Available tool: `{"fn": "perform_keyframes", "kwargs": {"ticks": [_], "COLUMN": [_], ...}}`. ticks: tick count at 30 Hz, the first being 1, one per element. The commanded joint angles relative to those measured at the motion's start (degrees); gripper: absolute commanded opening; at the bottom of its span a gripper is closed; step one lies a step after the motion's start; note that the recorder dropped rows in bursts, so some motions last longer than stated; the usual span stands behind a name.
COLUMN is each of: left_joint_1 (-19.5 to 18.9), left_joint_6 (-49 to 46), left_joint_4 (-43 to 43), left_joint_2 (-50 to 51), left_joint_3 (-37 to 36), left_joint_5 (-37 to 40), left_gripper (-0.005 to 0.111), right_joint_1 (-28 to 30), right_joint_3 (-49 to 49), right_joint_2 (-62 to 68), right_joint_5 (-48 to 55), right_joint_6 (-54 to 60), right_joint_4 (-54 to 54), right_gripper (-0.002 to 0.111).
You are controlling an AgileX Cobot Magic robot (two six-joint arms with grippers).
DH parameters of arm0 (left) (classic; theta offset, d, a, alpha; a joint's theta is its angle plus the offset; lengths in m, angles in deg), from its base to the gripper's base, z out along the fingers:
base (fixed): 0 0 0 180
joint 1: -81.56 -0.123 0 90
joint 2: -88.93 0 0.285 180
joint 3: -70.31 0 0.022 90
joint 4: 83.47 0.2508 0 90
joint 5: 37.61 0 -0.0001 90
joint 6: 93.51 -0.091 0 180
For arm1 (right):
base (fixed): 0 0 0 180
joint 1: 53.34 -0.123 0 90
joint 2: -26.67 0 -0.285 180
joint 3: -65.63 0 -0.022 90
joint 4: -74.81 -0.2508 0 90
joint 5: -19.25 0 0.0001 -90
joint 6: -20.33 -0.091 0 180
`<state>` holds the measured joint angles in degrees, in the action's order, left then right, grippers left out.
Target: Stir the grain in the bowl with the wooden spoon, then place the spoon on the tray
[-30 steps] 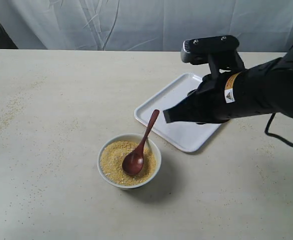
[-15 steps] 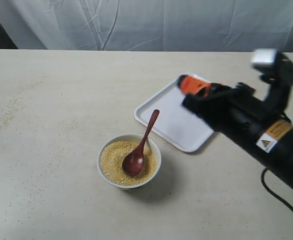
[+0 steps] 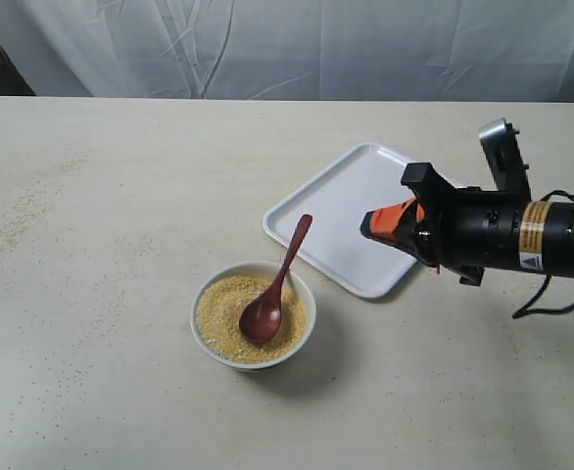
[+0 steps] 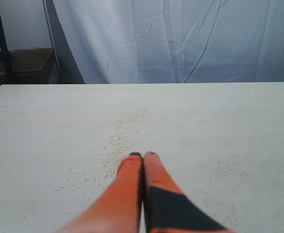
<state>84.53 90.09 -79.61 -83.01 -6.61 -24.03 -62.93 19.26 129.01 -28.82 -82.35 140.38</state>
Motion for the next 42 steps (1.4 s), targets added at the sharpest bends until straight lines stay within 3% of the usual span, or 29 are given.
{"fn": "perform_keyframes", "kwargs": {"ticks": [1, 3, 8, 16, 17, 19, 20, 21, 24, 27, 33, 37, 42], "left_joint_1": [-0.04, -0.04, -0.04, -0.04, -0.04, -0.04, -0.04, -0.04, -0.04, -0.04, -0.04, -0.04, -0.04], "left_joint_6": [0.19, 0.19, 0.19, 0.19, 0.19, 0.19, 0.19, 0.19, 0.19, 0.19, 0.19, 0.19, 0.19], "left_joint_4": [0.05, 0.05, 0.05, 0.05, 0.05, 0.05, 0.05, 0.05, 0.05, 0.05, 0.05, 0.05, 0.05], "left_joint_2": [-0.28, -0.28, -0.28, -0.28, -0.28, -0.28, -0.28, -0.28, -0.28, -0.28, -0.28, -0.28, -0.28], "left_joint_3": [-0.30, -0.30, -0.30, -0.30, -0.30, -0.30, -0.30, -0.30, -0.30, -0.30, -0.30, -0.30, -0.30], "left_joint_5": [-0.35, -0.35, -0.35, -0.35, -0.35, -0.35, -0.35, -0.35, -0.35, -0.35, -0.35, -0.35, -0.35], "left_gripper": [0.000, 0.000, 0.000, 0.000, 0.000, 0.000, 0.000, 0.000, 0.000, 0.000, 0.000, 0.000, 0.000], "right_joint_1": [3.96, 3.11, -0.49, -5.89, -5.89, -5.89, -5.89, -5.89, -5.89, -5.89, -9.03, -16.26, -25.49], "right_joint_3": [6.77, 9.60, 14.17, 22.25, 22.52, 22.60, 22.60, 22.60, 22.60, 22.60, 22.60, 22.60, 22.60], "right_joint_2": [14.29, 19.96, 26.96, 29.77, 29.77, 29.77, 29.77, 29.77, 28.85, 23.51, 12.29, 8.02, 8.32], "right_joint_5": [-15.00, -16.77, -16.93, -12.89, -12.89, -12.65, -11.99, -11.57, -14.30, -19.81, -12.30, -1.16, 7.24], "right_joint_6": [-0.43, 1.03, 1.86, 0.79, 0.79, 0.35, 0.26, -0.05, 0.08, 5.82, 22.23, 34.13, 43.39], "right_joint_4": [5.06, 5.04, 0.00, -2.90, -2.90, -3.04, -3.26, -4.22, -8.66, -13.68, -6.64, -4.18, -9.62], "right_gripper": [0.041, 0.054, 0.049, 0.048, 0.046, 0.026, 0.008, 0.000, 0.000, 0.000, 0.000, 0.000, 0.000]}}
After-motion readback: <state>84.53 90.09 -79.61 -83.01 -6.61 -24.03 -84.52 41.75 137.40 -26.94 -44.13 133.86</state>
